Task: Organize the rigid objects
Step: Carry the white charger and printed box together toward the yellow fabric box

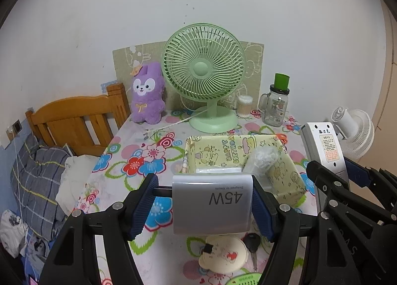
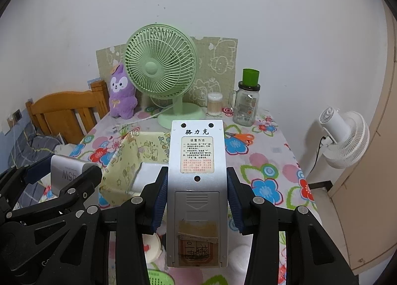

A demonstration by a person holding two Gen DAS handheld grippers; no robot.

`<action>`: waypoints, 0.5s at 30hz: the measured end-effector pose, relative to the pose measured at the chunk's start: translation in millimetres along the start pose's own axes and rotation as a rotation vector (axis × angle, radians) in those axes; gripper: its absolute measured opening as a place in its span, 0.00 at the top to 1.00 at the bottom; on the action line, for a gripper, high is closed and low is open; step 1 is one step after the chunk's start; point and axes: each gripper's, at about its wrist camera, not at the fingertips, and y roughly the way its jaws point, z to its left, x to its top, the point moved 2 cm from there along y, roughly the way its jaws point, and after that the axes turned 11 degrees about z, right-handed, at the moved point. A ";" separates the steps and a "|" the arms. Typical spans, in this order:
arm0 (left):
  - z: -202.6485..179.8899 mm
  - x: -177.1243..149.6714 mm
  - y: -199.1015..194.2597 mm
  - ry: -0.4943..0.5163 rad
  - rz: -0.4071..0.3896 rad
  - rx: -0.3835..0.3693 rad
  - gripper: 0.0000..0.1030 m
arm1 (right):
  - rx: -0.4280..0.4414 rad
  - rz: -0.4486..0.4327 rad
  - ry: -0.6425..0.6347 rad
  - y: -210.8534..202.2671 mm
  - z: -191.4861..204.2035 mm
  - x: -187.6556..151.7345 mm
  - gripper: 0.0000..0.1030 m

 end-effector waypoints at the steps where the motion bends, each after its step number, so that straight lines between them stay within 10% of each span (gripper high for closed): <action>1: 0.2 1.2 2.4 -0.003 0.002 0.000 0.29 | 0.003 0.001 -0.001 3.9 0.0 2.8 0.54; 15: -3.6 34.1 47.7 -0.024 0.037 -0.030 0.29 | 0.000 0.012 -0.008 44.7 -9.2 34.4 0.54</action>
